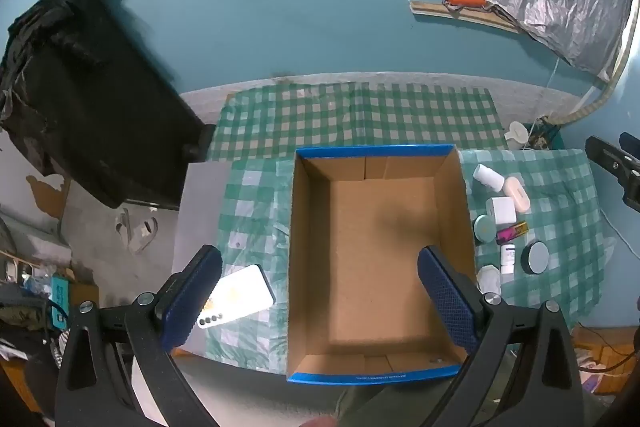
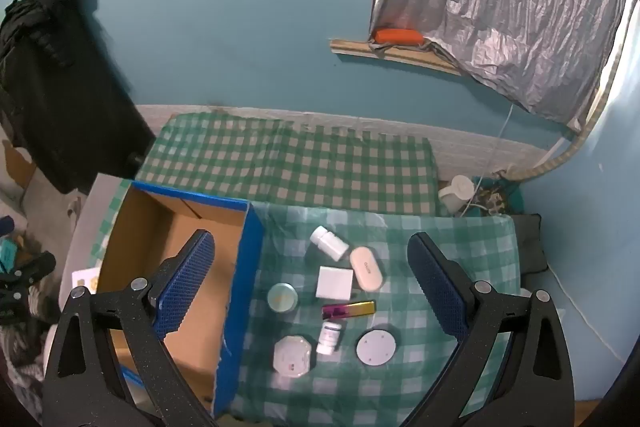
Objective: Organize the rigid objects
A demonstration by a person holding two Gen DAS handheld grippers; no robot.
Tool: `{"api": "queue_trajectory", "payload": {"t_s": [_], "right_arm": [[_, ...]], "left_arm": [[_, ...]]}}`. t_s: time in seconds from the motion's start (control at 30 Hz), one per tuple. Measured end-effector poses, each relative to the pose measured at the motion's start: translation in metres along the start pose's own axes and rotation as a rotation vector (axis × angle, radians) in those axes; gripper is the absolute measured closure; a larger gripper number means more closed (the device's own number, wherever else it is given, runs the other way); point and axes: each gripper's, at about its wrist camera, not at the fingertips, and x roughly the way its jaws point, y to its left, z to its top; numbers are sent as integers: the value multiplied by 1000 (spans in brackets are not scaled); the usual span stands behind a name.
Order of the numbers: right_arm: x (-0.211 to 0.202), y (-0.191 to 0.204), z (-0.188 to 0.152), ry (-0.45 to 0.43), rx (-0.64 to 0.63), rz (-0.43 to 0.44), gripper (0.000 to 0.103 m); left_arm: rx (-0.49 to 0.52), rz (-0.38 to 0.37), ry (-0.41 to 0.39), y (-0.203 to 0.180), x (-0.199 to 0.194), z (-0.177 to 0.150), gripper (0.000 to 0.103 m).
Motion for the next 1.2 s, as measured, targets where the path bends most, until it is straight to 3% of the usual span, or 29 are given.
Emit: {"api": "queue_trajectory", "payload": {"t_s": [1.2], "right_arm": [[0,5,0,2,-11,-9,5]], "left_arm": [[-33,-18,-3,4,0,-3,4]]}}
